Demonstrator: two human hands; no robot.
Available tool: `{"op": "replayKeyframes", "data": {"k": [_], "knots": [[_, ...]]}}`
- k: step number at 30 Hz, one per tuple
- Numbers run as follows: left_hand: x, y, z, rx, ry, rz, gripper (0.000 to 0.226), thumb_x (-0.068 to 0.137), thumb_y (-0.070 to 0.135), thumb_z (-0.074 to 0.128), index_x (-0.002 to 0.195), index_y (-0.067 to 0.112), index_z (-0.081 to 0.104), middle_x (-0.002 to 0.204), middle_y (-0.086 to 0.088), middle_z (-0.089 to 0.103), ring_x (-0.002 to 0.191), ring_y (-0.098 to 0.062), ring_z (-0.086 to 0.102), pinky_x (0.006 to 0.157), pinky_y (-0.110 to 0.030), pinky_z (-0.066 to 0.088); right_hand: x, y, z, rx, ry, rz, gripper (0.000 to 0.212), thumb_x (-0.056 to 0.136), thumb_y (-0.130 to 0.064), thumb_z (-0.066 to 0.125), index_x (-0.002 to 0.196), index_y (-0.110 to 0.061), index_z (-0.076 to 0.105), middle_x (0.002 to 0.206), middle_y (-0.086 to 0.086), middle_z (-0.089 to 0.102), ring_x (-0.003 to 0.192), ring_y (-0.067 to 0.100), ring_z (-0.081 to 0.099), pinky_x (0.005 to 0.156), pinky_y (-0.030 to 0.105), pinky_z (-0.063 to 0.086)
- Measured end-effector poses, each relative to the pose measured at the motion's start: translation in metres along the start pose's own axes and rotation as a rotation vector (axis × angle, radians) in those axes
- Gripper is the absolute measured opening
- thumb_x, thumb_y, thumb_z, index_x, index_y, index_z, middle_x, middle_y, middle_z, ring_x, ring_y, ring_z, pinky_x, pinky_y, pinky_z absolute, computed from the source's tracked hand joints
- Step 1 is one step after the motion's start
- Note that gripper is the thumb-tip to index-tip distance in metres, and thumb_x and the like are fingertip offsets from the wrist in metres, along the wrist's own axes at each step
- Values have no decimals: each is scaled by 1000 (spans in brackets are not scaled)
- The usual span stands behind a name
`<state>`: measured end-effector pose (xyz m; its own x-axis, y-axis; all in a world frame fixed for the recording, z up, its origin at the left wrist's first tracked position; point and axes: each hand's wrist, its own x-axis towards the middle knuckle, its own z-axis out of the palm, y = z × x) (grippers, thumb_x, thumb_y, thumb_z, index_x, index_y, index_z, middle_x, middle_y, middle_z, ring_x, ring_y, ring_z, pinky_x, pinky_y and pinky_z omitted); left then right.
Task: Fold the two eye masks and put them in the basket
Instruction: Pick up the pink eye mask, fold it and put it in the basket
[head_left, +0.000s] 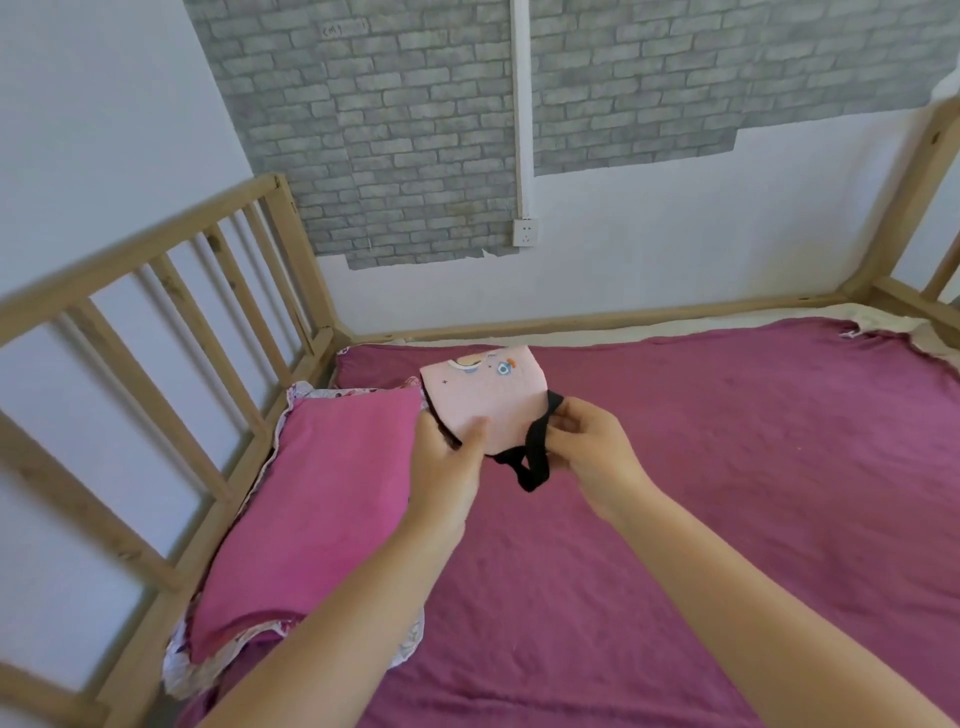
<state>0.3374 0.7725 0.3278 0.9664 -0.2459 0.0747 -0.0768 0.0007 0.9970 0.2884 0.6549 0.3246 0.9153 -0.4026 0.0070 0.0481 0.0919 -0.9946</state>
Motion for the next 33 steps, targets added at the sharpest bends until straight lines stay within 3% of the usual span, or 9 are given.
{"op": "replayKeyframes", "data": {"k": [5,9,12,16,20,24,28,31,33], "knots": [[-7,-18,-10,145,-196,62,19,83,14,53,96,17,39,88,0,48,74,-16,49,63,-32,44,-8,12,-10,38,49,41,24,83,0,52,70,-16,65,52,-2,58,48,14,48,51,27,36],[-12,-22,-22,319,-376,79,33,80,24,51,107,25,33,94,5,47,85,-15,49,77,-38,47,-9,12,-17,81,46,63,16,83,-3,54,78,-12,67,75,13,62,68,26,54,64,36,45],[-16,-19,-24,364,-458,82,32,87,15,51,109,25,30,96,10,46,92,-13,49,85,-38,46,-10,12,-17,104,45,74,11,81,-3,56,84,-4,67,76,9,66,68,23,62,62,32,51],[-16,-19,-28,521,-526,140,32,89,8,49,117,11,34,105,0,48,101,-17,49,92,-40,45,-7,10,-17,3,59,70,22,79,3,55,66,-12,63,51,-5,62,57,20,52,53,25,38],[-17,-21,-30,498,-442,133,22,89,14,50,99,23,33,103,-4,48,92,-17,49,80,-35,47,-3,1,-12,-205,-54,-46,28,80,4,54,68,-21,60,59,-9,62,49,-2,55,51,12,43],[-16,-19,-33,357,-356,27,19,86,25,48,84,39,35,101,-3,51,92,-16,49,89,-45,46,-2,-3,2,-436,-24,-315,31,83,0,53,100,-25,61,86,-21,58,73,-25,53,65,-4,40],[-13,-12,-56,227,-176,17,17,90,15,47,98,30,44,94,3,52,85,-9,50,79,-22,42,4,-6,22,-581,-172,-387,24,84,3,52,101,-6,66,83,-19,58,72,-21,52,63,-2,39],[-22,-5,-88,279,-73,54,41,85,0,53,116,25,44,87,6,53,77,-5,53,66,-8,44,7,-6,44,-593,-314,-343,25,81,1,56,102,-8,67,84,-14,60,71,-22,52,64,-2,40],[-36,-5,-109,327,9,64,38,82,-4,55,107,25,53,86,11,56,78,-9,56,64,-4,45,5,-2,61,-504,-336,-281,30,79,-4,63,108,-15,63,86,-14,60,71,-18,55,64,-2,42]]}}
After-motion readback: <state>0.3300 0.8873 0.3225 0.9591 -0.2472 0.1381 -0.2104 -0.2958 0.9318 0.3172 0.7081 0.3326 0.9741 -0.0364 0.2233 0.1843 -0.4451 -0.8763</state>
